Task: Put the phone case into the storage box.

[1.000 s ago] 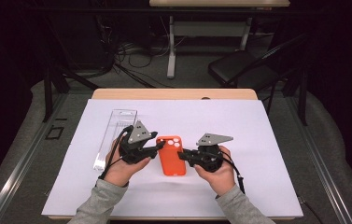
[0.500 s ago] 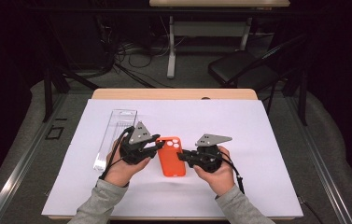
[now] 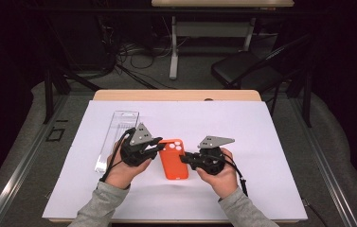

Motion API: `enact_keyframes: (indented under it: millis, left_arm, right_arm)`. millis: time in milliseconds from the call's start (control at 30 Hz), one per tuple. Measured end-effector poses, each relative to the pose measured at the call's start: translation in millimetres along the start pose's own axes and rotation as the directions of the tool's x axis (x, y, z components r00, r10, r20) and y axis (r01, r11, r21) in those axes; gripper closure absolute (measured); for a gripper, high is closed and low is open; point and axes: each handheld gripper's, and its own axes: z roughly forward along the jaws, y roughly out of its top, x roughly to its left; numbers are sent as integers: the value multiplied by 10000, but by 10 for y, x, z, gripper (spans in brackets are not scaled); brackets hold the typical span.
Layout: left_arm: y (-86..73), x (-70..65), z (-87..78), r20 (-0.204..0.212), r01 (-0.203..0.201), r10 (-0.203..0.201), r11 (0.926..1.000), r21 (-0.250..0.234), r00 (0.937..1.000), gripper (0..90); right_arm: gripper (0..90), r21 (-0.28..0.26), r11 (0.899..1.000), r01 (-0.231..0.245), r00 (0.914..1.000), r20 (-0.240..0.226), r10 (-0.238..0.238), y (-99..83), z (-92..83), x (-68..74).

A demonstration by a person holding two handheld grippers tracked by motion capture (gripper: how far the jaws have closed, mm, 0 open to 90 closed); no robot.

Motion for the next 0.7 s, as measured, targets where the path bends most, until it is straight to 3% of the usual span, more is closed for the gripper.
enact_keyframes:
  millis: [700]
  left_arm:
    - [-13,55,-3,321,68,-73,9999,149,9995,798]
  right_arm:
    - [818,78,9999,-74,9999,-101,75,-7,9,-17]
